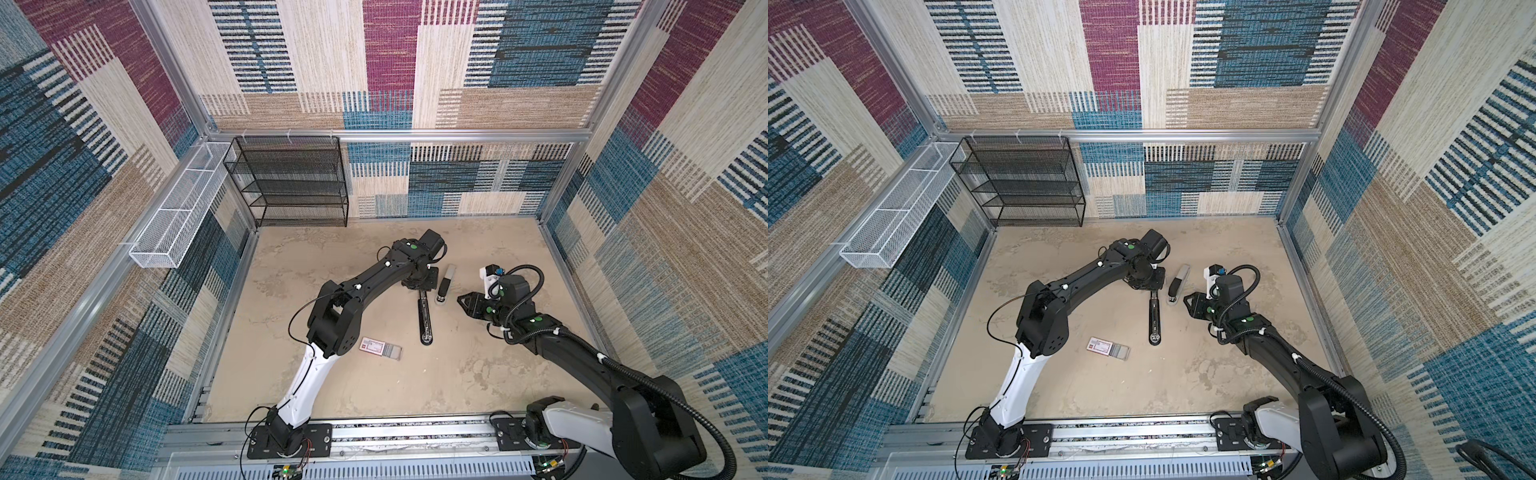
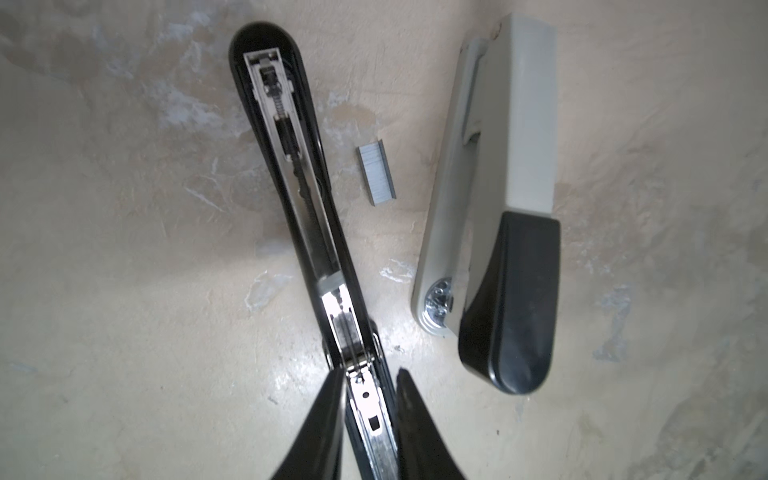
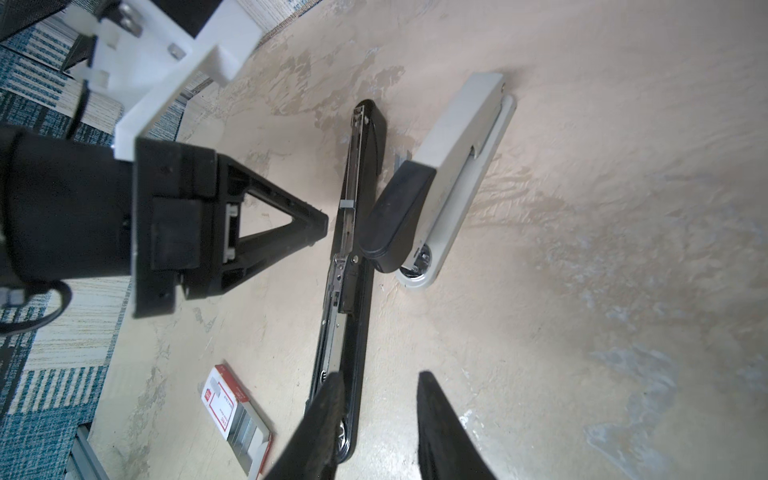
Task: Load the staples into the stapler
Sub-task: 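Move the left gripper over the open black stapler's staple channel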
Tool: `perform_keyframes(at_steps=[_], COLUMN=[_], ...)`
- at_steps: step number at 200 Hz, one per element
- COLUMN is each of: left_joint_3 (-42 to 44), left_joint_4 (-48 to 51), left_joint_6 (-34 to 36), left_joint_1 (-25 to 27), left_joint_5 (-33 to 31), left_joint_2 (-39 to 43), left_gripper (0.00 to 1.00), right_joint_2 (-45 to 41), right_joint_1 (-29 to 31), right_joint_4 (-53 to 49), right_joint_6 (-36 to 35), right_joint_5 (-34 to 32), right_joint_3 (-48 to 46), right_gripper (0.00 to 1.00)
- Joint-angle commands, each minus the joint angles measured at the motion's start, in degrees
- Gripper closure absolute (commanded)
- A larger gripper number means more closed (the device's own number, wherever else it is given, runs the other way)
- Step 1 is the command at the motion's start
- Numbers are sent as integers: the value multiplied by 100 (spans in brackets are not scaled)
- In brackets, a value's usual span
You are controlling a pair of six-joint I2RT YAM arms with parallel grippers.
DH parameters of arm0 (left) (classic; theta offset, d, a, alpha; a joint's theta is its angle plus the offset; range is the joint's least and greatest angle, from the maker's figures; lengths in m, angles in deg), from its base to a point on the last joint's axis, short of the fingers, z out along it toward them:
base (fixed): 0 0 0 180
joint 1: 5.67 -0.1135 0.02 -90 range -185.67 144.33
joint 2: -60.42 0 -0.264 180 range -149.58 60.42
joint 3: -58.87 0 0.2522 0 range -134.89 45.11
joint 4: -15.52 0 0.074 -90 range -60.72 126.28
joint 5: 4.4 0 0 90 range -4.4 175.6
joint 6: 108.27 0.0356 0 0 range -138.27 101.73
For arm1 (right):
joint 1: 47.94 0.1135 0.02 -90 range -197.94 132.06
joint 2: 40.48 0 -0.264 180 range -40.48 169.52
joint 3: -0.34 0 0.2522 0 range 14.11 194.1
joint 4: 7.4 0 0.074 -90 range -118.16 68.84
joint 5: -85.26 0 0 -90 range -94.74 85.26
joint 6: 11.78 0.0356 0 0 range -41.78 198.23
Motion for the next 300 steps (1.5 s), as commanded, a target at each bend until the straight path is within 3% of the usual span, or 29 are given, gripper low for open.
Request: perform_keyframes(at_steps=[1, 22, 89, 122, 144, 182, 248, 300], left_joint_3=[-389, -611, -746, -794, -823, -964, -1069, -1058], left_joint_4=[434, 423, 444, 409, 404, 431, 446, 451], left_joint_6=[439, 973, 4026, 4638, 5100, 5448, 5512, 5541], left_joint_1=[38, 56, 9, -127, -137, -146, -224, -242], left_joint_5=[-501, -492, -137, 271, 217, 165, -166, -65], left_joint_2=[-218, -292, -180, -241, -365, -555, -862, -1015], left_gripper=[74, 73, 69, 69, 69, 68, 66, 67], right_joint_2=[-5, -50, -137, -167, -198, -192, -110, -110], right_joint_1=[-15, -37, -104, -111, -120, -137, -154, -163], right_joint_4=[169, 123, 28, -15, -61, -87, -111, -126], right_joint_6=[33, -10, -125, -137, -160, -178, -213, -213], right_joint_5=[65, 49, 44, 39, 21, 8, 39, 13], right_joint_3=[-37, -71, -69, -56, -64, -36, 14, 14], right_gripper=[66, 66, 65, 65, 65, 64, 65, 65])
